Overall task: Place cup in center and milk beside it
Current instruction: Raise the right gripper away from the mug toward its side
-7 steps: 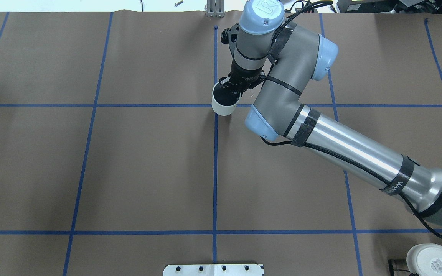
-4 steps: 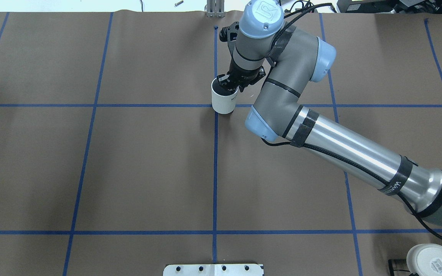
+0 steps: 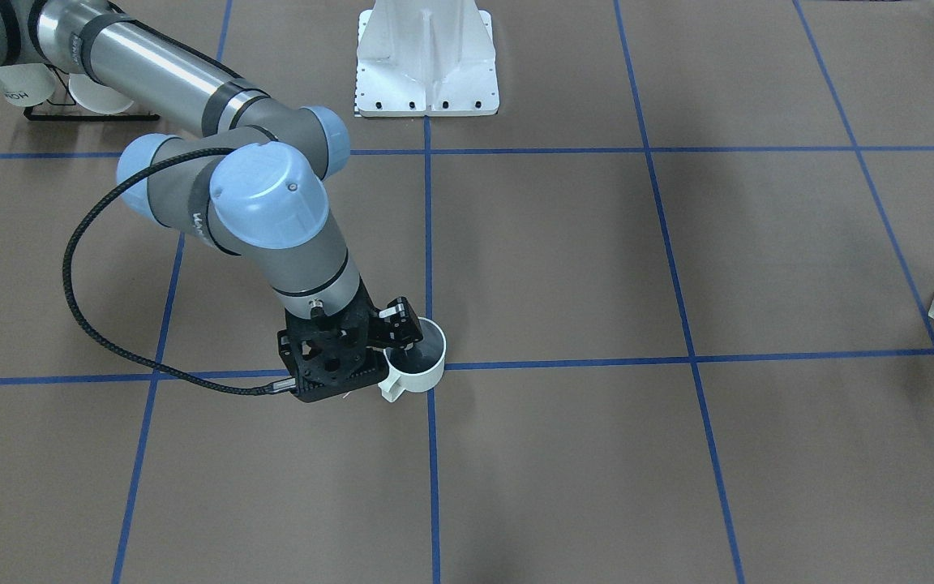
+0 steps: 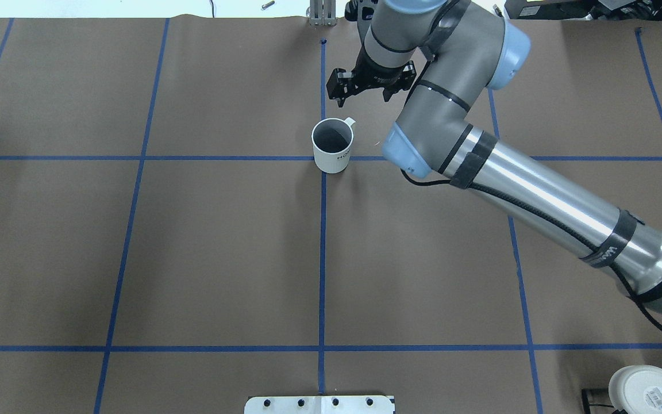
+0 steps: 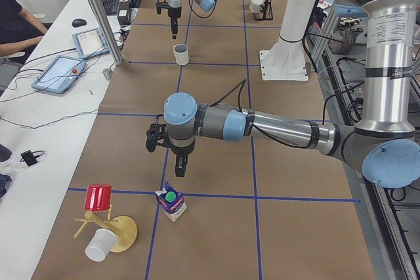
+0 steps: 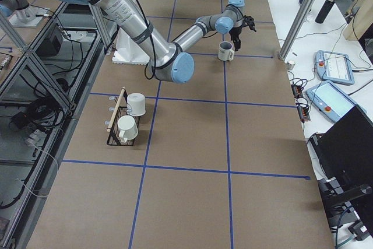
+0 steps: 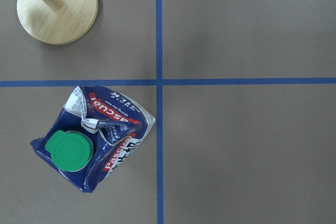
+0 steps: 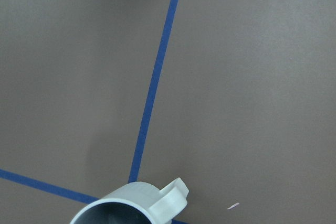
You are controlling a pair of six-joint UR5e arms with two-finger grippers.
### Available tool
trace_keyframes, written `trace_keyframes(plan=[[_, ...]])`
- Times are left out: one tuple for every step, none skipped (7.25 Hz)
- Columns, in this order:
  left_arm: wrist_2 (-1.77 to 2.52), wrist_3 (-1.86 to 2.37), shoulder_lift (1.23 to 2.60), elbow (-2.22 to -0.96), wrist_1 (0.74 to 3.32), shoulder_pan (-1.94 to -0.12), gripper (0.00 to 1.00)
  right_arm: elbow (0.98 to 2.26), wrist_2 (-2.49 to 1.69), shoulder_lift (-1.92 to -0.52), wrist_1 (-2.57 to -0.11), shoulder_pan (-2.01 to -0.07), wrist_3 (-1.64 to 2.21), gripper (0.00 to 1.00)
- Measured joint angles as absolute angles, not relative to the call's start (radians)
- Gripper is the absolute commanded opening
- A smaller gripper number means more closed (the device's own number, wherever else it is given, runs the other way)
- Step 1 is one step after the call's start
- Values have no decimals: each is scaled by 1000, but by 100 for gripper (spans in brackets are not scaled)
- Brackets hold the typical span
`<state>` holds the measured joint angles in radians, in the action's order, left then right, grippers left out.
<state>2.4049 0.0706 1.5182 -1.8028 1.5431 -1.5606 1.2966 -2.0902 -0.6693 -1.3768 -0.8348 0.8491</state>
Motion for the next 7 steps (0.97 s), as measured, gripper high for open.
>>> trace_keyframes(plan=[[2407,43,1517,-1789,1540,-1563,98,1318,-2164,-676,-1423,-893,854,100],[2399,28,1516,-1773,1539,-1578,98,1351,-2208,-697,-1472,-941,852,100],[2366,-15,1525,-1765,1540,-1604,98,1397,-2235,-743,-1501,-975,841,100],[2326,-117,1545,-1750,1540,-1616,98,1446,-2248,-801,-1514,-995,826,100],[2305,-224,1563,-1727,1541,-1621,98,1485,-2259,-854,-1519,-1014,815,100],[2298,-320,1575,-1706,1547,-1622,98,1521,-2271,-910,-1521,-1036,804,100],[2298,-403,1581,-1688,1560,-1622,98,1546,-2276,-950,-1521,-1055,793,100]])
